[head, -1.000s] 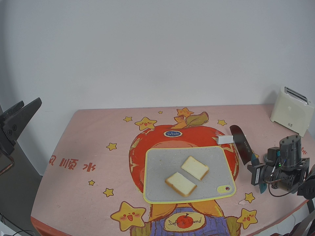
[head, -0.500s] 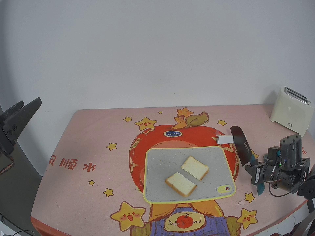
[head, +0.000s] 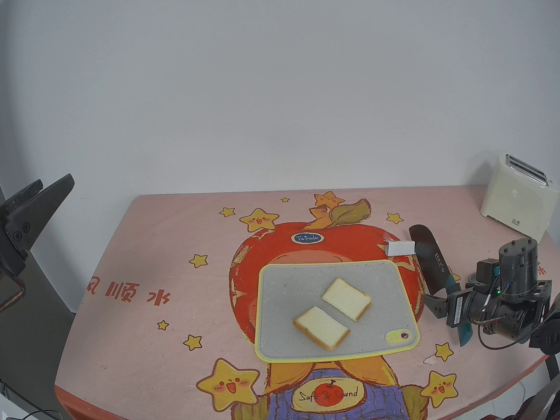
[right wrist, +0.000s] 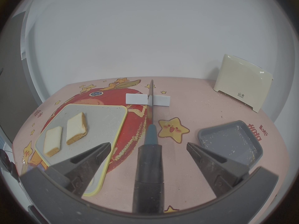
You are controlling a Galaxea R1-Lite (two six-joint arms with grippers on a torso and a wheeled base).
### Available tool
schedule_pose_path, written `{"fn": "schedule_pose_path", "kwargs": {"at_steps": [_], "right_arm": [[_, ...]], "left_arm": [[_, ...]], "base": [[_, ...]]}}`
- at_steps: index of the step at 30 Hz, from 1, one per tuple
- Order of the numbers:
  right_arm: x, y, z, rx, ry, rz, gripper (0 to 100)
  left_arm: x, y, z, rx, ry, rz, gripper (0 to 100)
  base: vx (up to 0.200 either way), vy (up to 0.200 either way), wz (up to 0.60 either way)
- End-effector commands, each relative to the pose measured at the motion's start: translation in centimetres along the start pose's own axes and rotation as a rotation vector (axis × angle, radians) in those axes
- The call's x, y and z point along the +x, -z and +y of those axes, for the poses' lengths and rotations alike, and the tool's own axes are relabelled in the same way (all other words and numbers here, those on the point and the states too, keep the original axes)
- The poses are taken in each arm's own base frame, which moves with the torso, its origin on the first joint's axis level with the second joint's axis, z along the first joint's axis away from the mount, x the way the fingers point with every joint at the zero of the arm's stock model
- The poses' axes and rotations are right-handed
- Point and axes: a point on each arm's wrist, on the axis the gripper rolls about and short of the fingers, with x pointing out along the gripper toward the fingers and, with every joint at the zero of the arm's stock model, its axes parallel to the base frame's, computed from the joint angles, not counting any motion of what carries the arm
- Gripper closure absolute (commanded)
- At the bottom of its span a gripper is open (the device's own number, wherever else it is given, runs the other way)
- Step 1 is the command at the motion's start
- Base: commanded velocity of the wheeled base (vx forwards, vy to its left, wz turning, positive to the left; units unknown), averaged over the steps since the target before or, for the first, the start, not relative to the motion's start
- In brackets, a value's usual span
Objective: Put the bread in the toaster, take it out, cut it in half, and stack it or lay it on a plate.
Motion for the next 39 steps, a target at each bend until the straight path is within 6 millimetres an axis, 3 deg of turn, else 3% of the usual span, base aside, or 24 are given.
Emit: {"fn": "schedule_pose_path", "kwargs": {"at_steps": [1, 20, 22, 27, 29, 30, 31, 33, 34, 35, 36, 37, 39], "right_arm": [[-0.3, -0.4, 0.0, 0.007, -0.005, -0.024, 0], [-3.3, -2.5, -0.4, -0.002, -0.024, -0.178, 0], [-3.6, -3.0, -0.4, 0.004, -0.028, -0.201, 0], [-3.7, -2.8, 0.1, -0.017, -0.052, -0.196, 0], [-3.7, -2.7, 0.2, -0.021, -0.057, -0.193, 0], [-3.8, -2.6, 0.4, -0.026, -0.065, -0.192, 0], [-4.0, -2.6, 0.7, -0.035, -0.080, -0.198, 0], [-4.2, -2.8, 0.7, -0.031, -0.084, -0.210, 0], [-4.2, -2.8, 0.7, -0.031, -0.084, -0.210, 0], [-4.4, -2.9, 0.6, -0.029, -0.085, -0.220, 0], [-4.4, -3.0, 0.5, -0.028, -0.082, -0.223, 0], [-4.4, -3.0, 0.5, -0.030, -0.080, -0.222, 0], [-4.3, -2.9, 0.5, -0.035, -0.082, -0.216, 0]], "left_arm": [[0.0, 0.0, 0.0, 0.000, -0.001, 0.000, 0], [-0.1, 0.7, 0.2, 0.004, -0.012, 0.020, 0], [-1.4, 1.0, 0.4, 0.010, -0.031, -0.004, 0], [-7.3, 0.9, 0.7, 0.058, -0.088, -0.172, 0], [-8.1, 1.6, 0.8, 0.065, -0.110, -0.179, 0], [-9.0, 2.9, 1.1, 0.068, -0.146, -0.174, 0], [-10.8, 5.8, 1.6, 0.071, -0.192, -0.170, 0], [-12.4, 10.0, 2.3, 0.081, -0.225, -0.138, 0], [-12.4, 10.0, 2.3, 0.081, -0.225, -0.138, 0], [-13.2, 13.6, 2.9, 0.091, -0.249, -0.098, 0], [-13.3, 15.6, 3.3, 0.106, -0.279, -0.022, 0], [-13.2, 16.4, 3.5, 0.086, -0.296, 0.070, 0], [-13.2, 16.4, 3.5, 0.046, -0.296, 0.096, 0]], "base": [[0.000, 0.000, 0.00], [0.000, 0.000, 0.00], [0.000, 0.000, 0.00], [0.000, 0.000, 0.00], [0.000, 0.000, 0.00], [0.000, 0.000, 0.00], [0.000, 0.000, 0.00], [0.000, 0.000, 0.00], [0.000, 0.000, 0.00], [0.000, 0.000, 0.00], [0.000, 0.000, 0.00], [0.000, 0.000, 0.00], [0.000, 0.000, 0.00]]}}
